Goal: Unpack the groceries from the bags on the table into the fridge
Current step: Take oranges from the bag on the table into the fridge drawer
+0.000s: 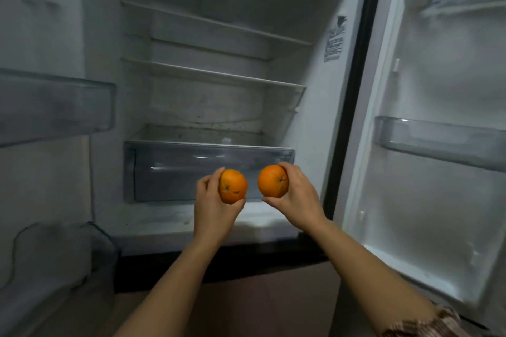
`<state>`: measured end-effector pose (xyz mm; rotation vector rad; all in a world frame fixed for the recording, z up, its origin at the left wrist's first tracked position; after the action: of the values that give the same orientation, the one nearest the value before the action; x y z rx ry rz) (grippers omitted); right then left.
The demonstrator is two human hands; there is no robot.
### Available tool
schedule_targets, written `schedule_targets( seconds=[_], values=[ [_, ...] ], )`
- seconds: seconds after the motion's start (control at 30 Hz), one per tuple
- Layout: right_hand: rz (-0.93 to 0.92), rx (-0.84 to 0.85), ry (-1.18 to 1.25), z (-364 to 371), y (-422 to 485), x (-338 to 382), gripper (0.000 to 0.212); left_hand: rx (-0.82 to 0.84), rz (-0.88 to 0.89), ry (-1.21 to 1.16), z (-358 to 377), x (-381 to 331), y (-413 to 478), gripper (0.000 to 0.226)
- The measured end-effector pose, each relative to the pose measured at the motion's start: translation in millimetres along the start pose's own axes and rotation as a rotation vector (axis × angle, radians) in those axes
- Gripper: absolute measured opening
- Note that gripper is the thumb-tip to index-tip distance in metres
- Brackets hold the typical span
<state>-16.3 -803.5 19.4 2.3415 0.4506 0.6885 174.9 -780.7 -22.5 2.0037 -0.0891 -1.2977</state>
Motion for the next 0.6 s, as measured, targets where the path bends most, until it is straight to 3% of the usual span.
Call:
schedule_targets(
  seconds=[0.3,0.6],
  values=[
    [-0.163,0.012,0.092,76,111,-11,0.079,-0.191,0.115,0.155,7,23,111,0.077],
    [-0.186,0.108,0.068,115,161,-12,0.079,-0.136,0.105,0.355,9,46,167,0.077]
  ],
)
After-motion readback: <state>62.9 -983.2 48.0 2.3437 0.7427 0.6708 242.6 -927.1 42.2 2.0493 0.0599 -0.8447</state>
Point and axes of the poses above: each hand's wrist, its own y-axis towards the middle knuckle, its own z-axis out of the palm, x = y × z, the point moved 7 cm from there along y, towards the middle knuckle, and after that the axes turned 1 degree about -x, right-handed, at the moved point
